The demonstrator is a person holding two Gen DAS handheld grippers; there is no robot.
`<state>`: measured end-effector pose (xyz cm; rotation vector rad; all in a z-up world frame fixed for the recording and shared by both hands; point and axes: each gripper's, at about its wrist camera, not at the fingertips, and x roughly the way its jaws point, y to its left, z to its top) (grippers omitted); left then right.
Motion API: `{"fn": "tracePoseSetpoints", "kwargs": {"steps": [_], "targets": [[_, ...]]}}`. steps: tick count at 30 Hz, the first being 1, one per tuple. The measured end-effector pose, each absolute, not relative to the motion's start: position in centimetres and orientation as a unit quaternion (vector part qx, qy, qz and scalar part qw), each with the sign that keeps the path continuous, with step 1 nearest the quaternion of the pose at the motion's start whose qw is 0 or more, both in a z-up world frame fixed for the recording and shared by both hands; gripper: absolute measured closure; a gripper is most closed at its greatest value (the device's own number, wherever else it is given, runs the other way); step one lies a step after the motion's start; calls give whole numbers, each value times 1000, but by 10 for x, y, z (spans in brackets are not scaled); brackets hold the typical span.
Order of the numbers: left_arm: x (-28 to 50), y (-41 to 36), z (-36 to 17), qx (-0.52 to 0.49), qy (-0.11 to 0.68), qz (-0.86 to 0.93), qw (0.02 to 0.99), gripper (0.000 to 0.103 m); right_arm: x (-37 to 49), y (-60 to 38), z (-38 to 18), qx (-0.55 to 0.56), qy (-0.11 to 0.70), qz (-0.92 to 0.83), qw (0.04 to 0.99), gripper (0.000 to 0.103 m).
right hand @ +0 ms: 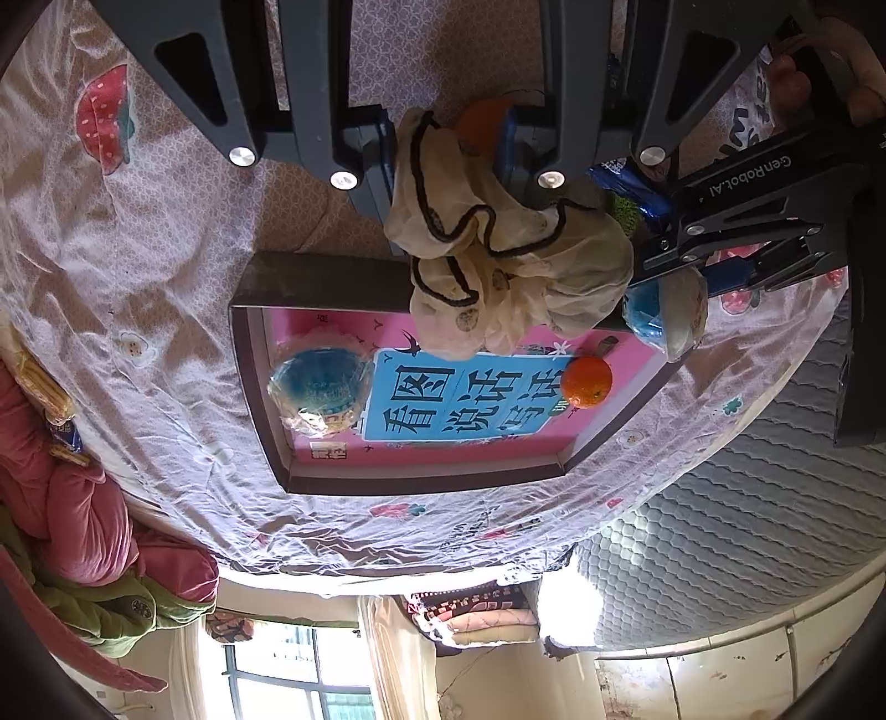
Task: Organize objects
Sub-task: 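Grasp the clear-wrapped snack bag with the left tool and lift it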
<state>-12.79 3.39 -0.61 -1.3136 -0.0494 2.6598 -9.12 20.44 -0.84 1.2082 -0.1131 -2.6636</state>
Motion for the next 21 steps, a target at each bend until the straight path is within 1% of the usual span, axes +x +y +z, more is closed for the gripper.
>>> {"fn": "tracePoseSetpoints", "kwargs": {"steps": [21], "targets": [[-109, 39, 12, -415, -8, 904, 98, 44, -81, 196, 6, 394, -27, -911, 119, 75]]}}
